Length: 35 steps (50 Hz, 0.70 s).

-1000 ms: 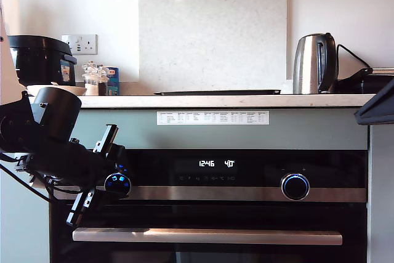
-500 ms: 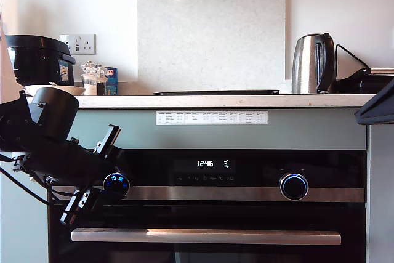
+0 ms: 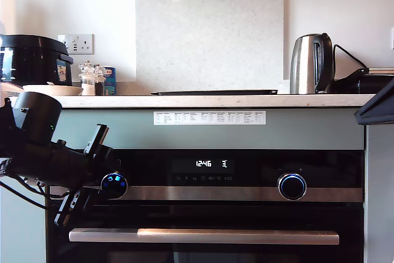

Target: Switch the oven into grill with fan mode by turning the left rotary switch to the symbol with a fan and a grill above it

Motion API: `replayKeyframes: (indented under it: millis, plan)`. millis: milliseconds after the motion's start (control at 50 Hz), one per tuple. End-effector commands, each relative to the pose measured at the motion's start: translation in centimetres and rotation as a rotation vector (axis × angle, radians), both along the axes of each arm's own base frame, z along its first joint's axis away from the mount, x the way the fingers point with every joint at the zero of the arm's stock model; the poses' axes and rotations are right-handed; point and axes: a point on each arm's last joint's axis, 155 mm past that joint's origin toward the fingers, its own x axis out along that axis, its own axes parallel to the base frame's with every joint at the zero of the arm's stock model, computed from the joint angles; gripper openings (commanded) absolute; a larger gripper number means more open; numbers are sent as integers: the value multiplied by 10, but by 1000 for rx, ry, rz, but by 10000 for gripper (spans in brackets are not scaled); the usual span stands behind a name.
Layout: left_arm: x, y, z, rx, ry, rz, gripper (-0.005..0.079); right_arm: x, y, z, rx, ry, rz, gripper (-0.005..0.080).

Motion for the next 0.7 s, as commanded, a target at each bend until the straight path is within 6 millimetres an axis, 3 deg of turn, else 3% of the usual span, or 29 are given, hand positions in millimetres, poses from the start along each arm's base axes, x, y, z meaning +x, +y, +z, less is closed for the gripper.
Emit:
replayKeyframes:
  millis: [0,340,680]
  plan:
    - [43,75,36,32,-161,194,304,0,1,-2,-1,5,1,-12]
    - [45,91,44,16,-189,204,304,0,1,-2,-1,5,1,-12]
    - [41,74,47,4,-200,137,304,0,1,-2,-2,5,2,-12]
